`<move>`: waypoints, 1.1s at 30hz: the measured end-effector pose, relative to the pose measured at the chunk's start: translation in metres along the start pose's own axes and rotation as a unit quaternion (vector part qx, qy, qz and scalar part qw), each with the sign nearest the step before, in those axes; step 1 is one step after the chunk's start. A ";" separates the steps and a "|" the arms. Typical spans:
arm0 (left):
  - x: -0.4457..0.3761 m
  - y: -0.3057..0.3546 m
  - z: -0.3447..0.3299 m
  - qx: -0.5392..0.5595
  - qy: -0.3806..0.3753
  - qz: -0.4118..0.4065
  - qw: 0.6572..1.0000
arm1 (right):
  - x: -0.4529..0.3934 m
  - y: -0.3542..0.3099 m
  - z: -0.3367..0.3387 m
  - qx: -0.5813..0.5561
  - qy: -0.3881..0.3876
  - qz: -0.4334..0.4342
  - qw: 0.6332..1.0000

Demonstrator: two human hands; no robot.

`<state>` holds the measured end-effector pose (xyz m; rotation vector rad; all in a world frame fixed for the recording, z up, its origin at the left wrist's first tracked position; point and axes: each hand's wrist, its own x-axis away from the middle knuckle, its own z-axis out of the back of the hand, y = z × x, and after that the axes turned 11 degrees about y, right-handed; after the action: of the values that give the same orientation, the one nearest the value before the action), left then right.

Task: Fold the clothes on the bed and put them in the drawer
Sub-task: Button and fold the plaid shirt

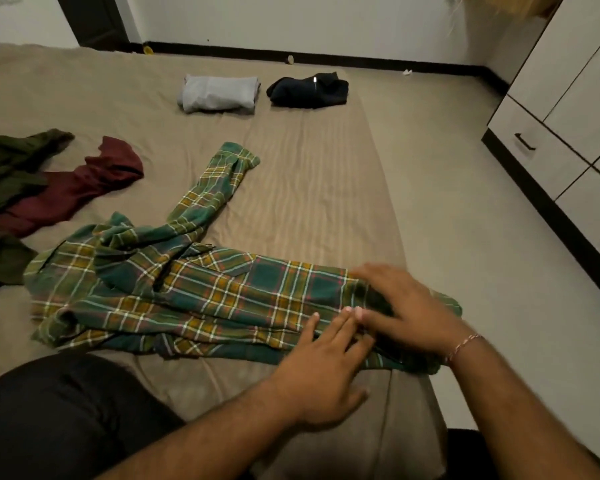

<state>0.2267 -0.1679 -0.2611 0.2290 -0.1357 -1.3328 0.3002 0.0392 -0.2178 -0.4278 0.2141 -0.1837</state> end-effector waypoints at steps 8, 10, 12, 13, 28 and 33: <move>0.060 -0.126 0.094 0.024 0.068 0.081 0.994 | -0.009 -0.025 -0.031 0.028 0.063 -0.059 0.996; 0.073 -0.147 0.097 0.046 0.100 0.157 0.981 | -0.014 -0.043 -0.039 -0.010 0.080 -0.087 0.993; 0.075 -0.162 0.096 0.067 0.136 0.263 0.953 | -0.038 -0.065 -0.055 -0.030 0.081 -0.084 0.993; 0.069 -0.169 0.096 0.065 0.156 0.301 0.938 | -0.057 -0.075 -0.065 -0.047 0.083 -0.084 0.992; 0.054 -0.210 0.087 0.042 0.098 0.371 0.922 | -0.295 -0.151 -0.187 -0.065 0.076 -0.148 0.984; 0.066 -0.217 0.093 0.114 0.290 0.265 0.912 | -0.335 -0.135 -0.181 0.188 0.080 0.044 0.978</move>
<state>0.0161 -0.2872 -0.2260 0.7236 0.1467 -0.6635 -0.0832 -0.0777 -0.2647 -0.0256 0.3484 -0.1673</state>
